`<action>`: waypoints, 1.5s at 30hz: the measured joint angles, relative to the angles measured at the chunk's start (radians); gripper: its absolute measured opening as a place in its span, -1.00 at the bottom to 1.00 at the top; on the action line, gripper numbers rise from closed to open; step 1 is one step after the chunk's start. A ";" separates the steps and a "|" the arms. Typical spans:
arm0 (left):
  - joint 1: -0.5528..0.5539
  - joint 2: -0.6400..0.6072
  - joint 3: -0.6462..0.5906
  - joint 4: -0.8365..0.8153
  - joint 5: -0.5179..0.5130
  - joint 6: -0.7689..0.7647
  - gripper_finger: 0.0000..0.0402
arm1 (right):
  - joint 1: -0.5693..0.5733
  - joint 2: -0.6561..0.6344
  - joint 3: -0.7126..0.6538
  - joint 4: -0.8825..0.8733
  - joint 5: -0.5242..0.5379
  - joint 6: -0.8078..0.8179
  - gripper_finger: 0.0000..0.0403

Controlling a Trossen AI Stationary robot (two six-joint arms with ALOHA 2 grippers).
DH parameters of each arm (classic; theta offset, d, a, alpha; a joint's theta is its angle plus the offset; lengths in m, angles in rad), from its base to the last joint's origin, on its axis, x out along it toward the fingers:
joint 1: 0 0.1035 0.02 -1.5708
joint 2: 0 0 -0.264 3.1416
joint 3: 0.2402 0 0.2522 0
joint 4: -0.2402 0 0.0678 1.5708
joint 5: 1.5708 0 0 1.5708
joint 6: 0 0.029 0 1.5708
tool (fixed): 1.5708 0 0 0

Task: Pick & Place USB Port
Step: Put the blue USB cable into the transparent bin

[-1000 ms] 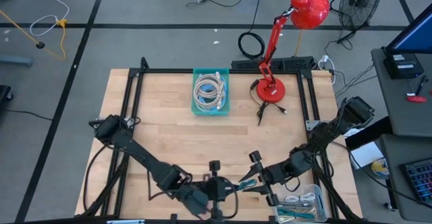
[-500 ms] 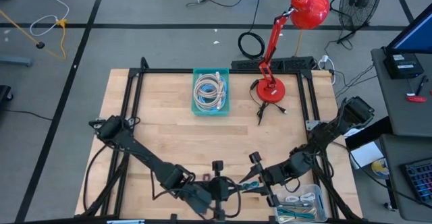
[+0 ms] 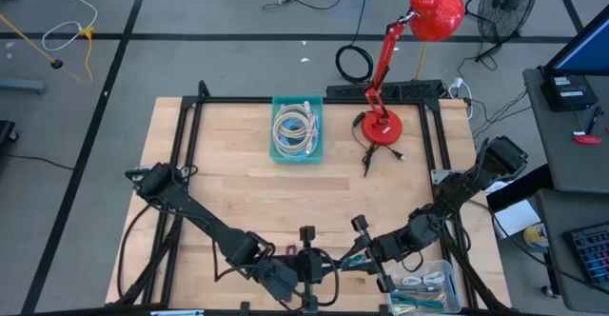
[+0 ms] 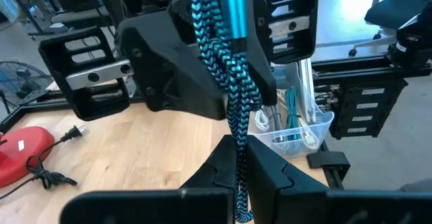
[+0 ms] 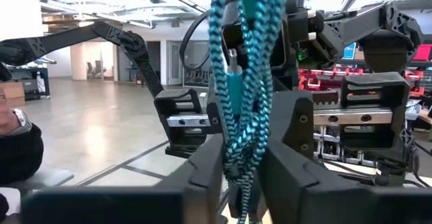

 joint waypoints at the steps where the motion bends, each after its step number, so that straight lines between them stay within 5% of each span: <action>1: 0.000 0.000 0.000 0.000 0.000 -0.005 -0.95 | 0.000 0.000 0.000 0.000 0.000 0.000 -0.66; 6: -0.003 -0.001 0.000 -0.026 0.061 -0.065 -0.73 | 0.001 0.000 0.000 -0.018 -0.001 0.000 -0.94; 13: -0.065 -0.019 0.000 -0.260 0.095 -0.174 -0.48 | 0.009 -0.035 -0.001 -0.091 -0.001 0.081 -0.87; 19: -0.131 -0.080 0.001 -0.446 -0.036 -0.323 -0.45 | 0.040 -0.228 0.033 -0.660 -0.080 0.277 -0.94; 26: -0.183 -0.087 0.000 -0.461 -0.167 -0.334 -0.44 | 0.169 -0.322 0.230 -1.270 -0.112 0.560 -0.93; 32: -0.166 -0.087 0.000 -0.488 -0.175 -0.367 -0.44 | 0.310 -0.262 0.391 -1.578 -0.135 0.863 -0.93; 45: -0.153 -0.086 0.000 -0.504 -0.157 -0.415 -0.44 | 0.383 0.038 0.418 -1.755 -0.335 1.283 -0.93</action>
